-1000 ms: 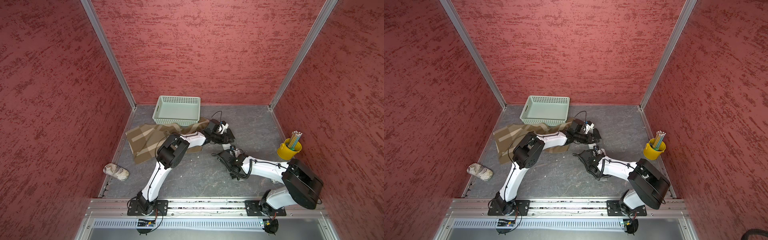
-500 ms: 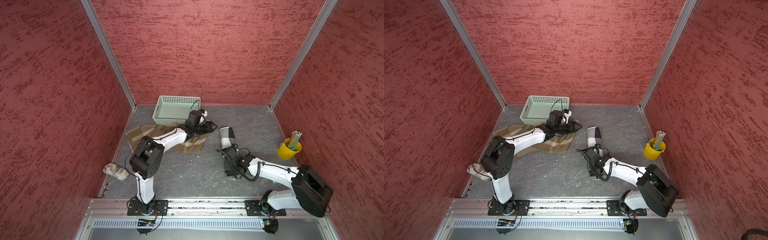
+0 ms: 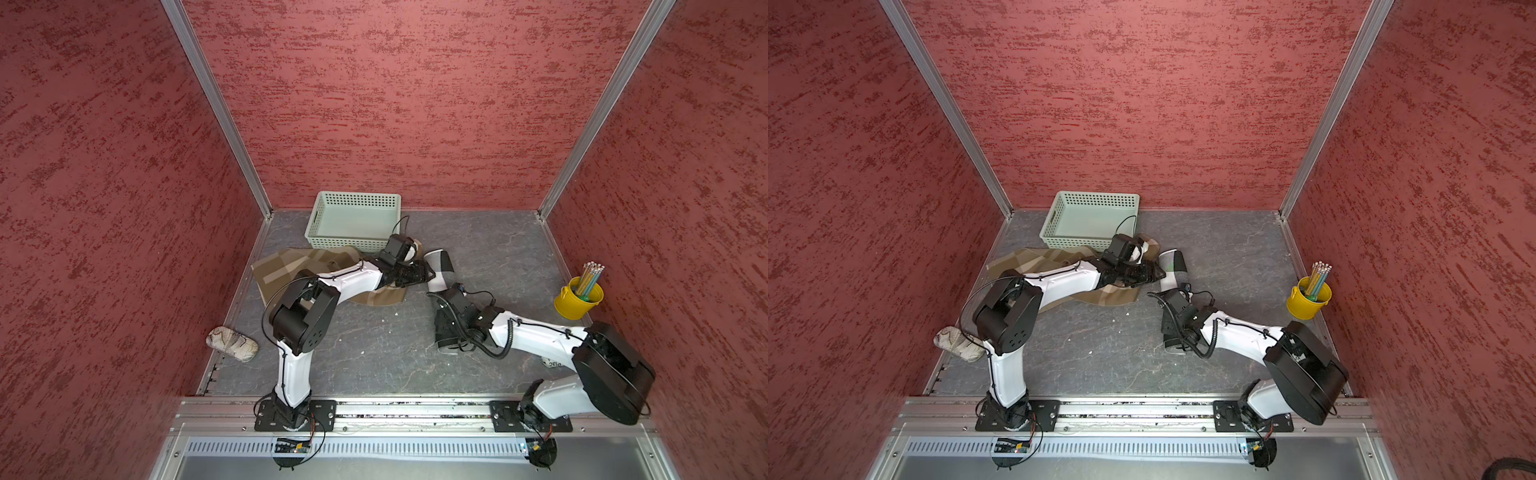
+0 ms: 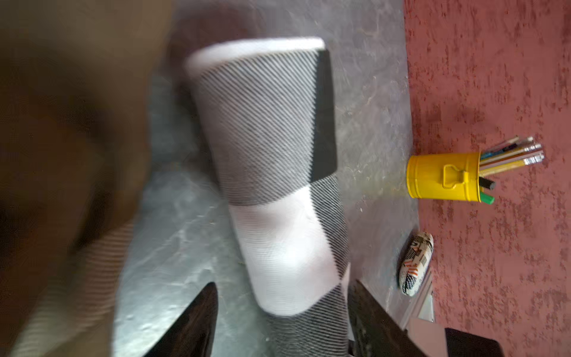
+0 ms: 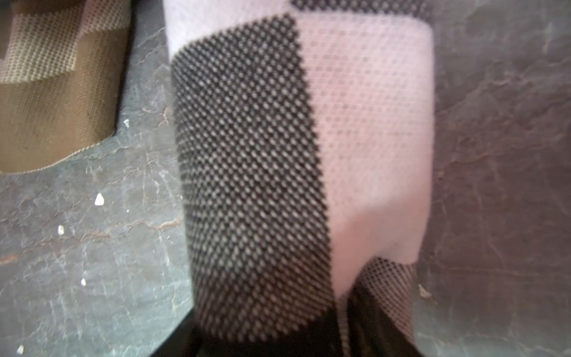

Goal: Roll up the scarf and place it into the basket
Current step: Roll the scarf at the center of the board.

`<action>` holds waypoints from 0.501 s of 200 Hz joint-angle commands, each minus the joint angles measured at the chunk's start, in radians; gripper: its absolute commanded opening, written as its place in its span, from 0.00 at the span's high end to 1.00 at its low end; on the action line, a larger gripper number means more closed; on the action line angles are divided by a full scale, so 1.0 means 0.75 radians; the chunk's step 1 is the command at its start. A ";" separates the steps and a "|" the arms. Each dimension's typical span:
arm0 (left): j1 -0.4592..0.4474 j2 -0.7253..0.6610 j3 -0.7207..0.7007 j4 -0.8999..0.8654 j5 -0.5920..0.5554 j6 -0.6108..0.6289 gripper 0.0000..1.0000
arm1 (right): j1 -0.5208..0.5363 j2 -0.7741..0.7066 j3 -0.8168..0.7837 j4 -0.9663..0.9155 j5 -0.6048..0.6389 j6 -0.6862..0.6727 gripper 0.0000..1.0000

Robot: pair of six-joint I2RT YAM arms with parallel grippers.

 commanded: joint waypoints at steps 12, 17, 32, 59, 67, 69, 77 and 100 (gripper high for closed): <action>-0.060 0.089 0.096 -0.123 0.003 0.019 0.30 | -0.008 -0.058 0.012 -0.219 -0.066 0.032 0.31; -0.062 0.096 0.100 -0.134 -0.007 0.015 0.30 | -0.010 -0.069 0.017 -0.228 -0.059 0.030 0.30; -0.062 0.097 0.098 -0.181 -0.075 0.020 0.30 | -0.019 -0.099 0.029 -0.254 -0.040 0.031 0.29; -0.071 0.056 0.084 -0.253 -0.195 0.065 0.30 | -0.042 -0.154 0.024 -0.246 -0.042 0.044 0.27; -0.074 0.045 0.080 -0.245 -0.187 0.071 0.30 | -0.052 -0.171 0.023 -0.238 -0.044 0.046 0.26; -0.074 0.042 0.079 -0.241 -0.183 0.072 0.30 | -0.053 -0.172 0.023 -0.238 -0.045 0.047 0.25; -0.077 0.036 0.079 -0.231 -0.165 0.072 0.30 | -0.065 -0.185 0.027 -0.235 -0.044 0.050 0.24; -0.077 0.027 0.084 -0.213 -0.161 0.064 0.27 | -0.088 -0.242 0.030 -0.253 -0.048 0.088 0.22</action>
